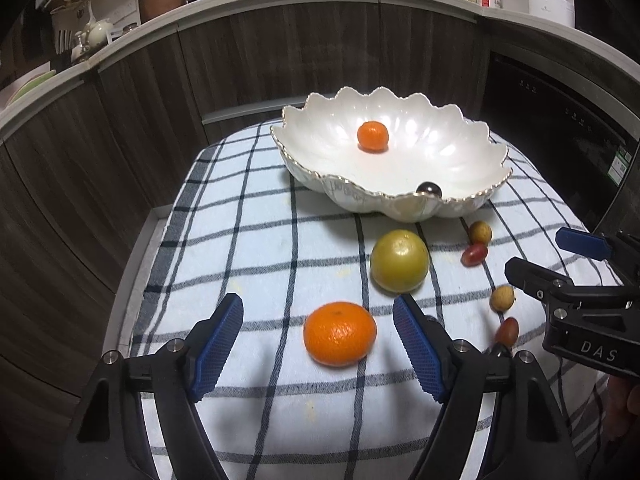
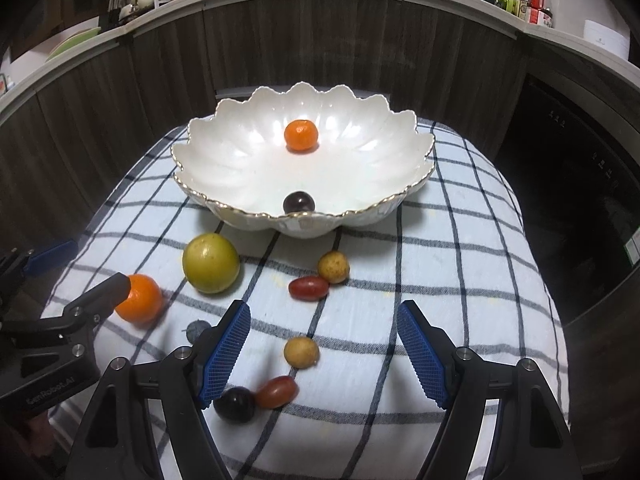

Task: Organize fruits
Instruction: 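Withdraw both open tools from the bowl back toward the remaining fruits, then close the left tool on the second mandarin while the right tool grasps a small tan fruit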

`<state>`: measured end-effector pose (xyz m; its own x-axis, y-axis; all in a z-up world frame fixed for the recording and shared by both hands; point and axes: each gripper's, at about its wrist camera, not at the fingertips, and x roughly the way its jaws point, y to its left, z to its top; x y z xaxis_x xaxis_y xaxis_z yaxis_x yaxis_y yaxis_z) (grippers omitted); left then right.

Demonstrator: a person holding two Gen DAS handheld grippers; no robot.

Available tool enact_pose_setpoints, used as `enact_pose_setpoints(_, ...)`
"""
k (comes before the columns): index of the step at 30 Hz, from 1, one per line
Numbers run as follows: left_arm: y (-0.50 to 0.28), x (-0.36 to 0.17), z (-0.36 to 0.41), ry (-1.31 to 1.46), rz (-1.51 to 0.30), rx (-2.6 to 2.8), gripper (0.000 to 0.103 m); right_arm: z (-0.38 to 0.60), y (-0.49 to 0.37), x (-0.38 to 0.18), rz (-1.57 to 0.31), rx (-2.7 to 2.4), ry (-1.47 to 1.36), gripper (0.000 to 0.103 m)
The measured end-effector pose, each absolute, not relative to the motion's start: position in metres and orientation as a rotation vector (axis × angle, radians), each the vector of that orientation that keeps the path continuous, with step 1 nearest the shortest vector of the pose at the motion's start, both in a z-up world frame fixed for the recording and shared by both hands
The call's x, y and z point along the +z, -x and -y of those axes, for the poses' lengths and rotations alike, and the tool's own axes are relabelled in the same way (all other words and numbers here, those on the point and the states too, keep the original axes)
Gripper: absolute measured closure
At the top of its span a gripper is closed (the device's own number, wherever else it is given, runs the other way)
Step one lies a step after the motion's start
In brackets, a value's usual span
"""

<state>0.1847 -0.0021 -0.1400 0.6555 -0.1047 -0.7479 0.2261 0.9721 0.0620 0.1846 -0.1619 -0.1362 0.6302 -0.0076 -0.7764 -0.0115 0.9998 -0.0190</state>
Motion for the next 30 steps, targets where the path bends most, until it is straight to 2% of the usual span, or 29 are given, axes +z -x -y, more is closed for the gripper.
enact_pose_setpoints(7, -0.186, -0.150, 0.003, -0.141, -0.845, -0.187, 0.025, 0.163, -0.186, -0.145, -0.911, 0.002, 0.015, 0.028)
enact_pose_setpoints(12, -0.188, -0.157, 0.003, -0.144, -0.860, -0.193, 0.031, 0.162, -0.188, -0.152, -0.935, 0.011, 0.013, 0.037)
enact_pose_setpoints(15, -0.189, -0.160, 0.005, -0.153, -0.858, -0.187, 0.038, 0.162, -0.189, -0.157, -0.948, 0.013, 0.011, 0.038)
enact_pose_setpoints(30, -0.195, -0.174, 0.004, -0.108, -0.914, -0.207, 0.041, 0.161, -0.196, -0.174, -1.005, 0.035, -0.004, 0.056)
